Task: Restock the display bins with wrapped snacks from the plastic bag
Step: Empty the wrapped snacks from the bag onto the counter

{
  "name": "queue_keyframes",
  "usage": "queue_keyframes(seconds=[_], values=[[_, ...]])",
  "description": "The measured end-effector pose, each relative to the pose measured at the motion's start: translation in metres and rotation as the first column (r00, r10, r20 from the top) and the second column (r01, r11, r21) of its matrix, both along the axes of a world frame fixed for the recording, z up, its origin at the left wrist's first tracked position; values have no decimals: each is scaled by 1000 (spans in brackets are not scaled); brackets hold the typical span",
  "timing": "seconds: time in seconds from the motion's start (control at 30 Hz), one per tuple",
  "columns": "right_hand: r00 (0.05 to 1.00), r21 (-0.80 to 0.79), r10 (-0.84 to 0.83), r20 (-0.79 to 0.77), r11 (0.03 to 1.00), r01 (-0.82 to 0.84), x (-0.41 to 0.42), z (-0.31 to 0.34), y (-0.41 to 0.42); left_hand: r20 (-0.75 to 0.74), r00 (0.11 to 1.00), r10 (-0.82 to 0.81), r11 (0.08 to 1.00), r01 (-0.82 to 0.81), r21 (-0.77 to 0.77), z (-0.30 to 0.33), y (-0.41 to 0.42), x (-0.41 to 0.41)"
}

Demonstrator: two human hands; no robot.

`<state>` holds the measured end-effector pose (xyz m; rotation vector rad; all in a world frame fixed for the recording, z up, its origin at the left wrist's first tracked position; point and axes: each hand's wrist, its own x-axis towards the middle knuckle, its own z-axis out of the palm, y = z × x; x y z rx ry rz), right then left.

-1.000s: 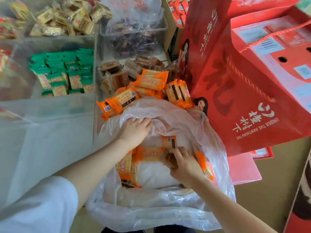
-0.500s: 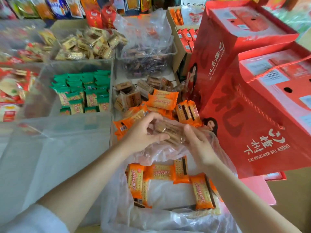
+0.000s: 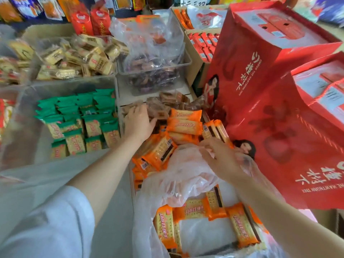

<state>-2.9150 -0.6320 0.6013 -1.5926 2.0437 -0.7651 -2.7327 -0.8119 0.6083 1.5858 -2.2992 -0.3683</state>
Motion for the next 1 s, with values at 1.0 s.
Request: queue_keyframes(seconds=[1.0], values=[[745,35,458,-485,861,-507,-54,0,104,607,729,-317,797,552,-247,-16,136,-8]])
